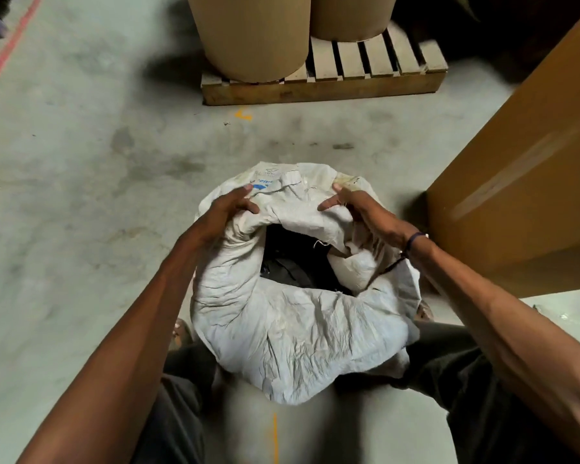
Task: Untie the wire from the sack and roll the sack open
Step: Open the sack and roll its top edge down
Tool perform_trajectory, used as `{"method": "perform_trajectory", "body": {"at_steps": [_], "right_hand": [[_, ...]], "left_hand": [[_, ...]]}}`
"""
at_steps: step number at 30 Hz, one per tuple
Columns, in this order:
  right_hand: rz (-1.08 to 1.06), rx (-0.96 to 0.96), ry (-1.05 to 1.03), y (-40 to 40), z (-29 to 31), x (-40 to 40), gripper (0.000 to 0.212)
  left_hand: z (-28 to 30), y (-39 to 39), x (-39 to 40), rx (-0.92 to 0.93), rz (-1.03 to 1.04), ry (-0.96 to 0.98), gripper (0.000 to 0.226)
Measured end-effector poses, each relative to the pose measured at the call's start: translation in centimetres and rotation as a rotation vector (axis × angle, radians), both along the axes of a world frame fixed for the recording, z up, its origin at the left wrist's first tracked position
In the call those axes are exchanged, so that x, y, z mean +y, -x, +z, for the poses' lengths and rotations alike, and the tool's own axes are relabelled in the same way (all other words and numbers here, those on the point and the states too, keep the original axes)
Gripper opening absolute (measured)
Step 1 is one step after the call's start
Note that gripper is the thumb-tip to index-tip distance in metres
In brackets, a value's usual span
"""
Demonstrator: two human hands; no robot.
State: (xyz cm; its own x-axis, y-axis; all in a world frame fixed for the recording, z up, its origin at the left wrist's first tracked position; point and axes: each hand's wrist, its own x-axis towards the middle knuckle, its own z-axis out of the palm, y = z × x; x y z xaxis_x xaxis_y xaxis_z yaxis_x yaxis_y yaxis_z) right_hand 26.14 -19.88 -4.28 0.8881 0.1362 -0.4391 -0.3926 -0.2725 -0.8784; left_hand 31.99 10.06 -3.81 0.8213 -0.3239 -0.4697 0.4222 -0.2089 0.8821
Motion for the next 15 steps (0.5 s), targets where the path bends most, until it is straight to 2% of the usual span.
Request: {"method": "perform_trajectory", "body": {"at_steps": [2,6,13,15], "right_hand": [[-0.076,0.072,-0.056,0.2,0.6,-0.4,0.087],[-0.148,0.126,-0.074,0.6,1.1,-0.8,0.094],[-0.154,0.04,-0.125,0.1,0.8,-1.3,0.104],[-0.166,0.007,-0.131,-0.4,0.3,-1.4,0.097]], "left_hand": [[-0.1,-0.4,0.0,0.108,0.116,0.072,0.039],[-0.4,-0.6,-0.3,0.103,0.081,0.045,0.045],[1.6,0.8,1.6,-0.188,-0.177,-0.184,0.046],[2.6,1.7,2.2,-0.233,-0.232,-0.212,0.052]]}}
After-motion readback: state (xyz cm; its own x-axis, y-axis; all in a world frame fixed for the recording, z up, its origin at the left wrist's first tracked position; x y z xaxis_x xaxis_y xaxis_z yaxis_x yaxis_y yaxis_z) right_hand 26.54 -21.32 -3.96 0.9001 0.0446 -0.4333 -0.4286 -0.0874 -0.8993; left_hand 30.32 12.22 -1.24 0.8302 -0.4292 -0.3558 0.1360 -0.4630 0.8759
